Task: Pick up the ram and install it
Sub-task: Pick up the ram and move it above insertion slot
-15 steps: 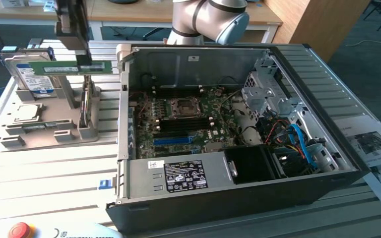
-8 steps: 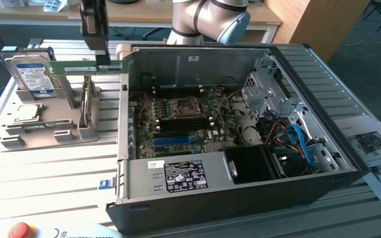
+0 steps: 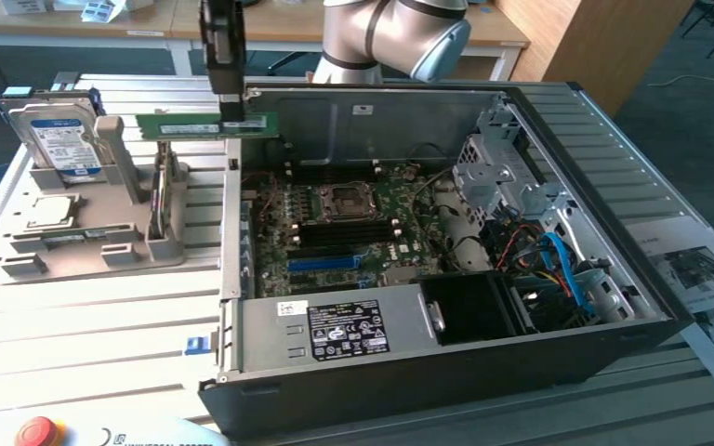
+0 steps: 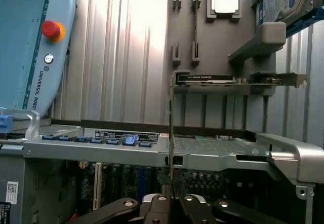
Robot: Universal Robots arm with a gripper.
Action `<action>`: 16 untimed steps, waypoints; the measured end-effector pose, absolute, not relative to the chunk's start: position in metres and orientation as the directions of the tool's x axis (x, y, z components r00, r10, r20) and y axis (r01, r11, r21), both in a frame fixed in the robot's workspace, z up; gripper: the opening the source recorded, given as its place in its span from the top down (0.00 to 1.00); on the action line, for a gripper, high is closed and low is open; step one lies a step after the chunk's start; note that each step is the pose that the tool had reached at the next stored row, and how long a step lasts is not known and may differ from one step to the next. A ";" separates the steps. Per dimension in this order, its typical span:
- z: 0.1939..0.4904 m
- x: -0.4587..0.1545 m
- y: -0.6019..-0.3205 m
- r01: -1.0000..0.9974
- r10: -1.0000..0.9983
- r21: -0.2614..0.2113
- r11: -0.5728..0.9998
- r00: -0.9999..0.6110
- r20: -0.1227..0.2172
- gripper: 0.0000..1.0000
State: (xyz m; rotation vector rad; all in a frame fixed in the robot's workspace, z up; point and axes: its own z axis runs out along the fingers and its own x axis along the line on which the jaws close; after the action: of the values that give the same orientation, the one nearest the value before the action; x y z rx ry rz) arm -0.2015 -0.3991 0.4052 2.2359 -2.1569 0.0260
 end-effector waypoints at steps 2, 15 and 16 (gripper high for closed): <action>0.405 -0.193 -0.399 -0.999 -0.999 0.013 -0.036 0.036 0.036 0.88; 0.405 -0.134 -0.399 -0.999 -0.999 0.013 -0.036 0.036 0.036 0.88; 0.405 -0.129 -0.399 -0.999 -0.999 0.013 -0.036 0.036 0.036 0.88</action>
State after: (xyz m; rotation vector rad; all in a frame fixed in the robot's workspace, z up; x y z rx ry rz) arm -0.1286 -0.3993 0.4051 2.2362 -2.1570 0.0260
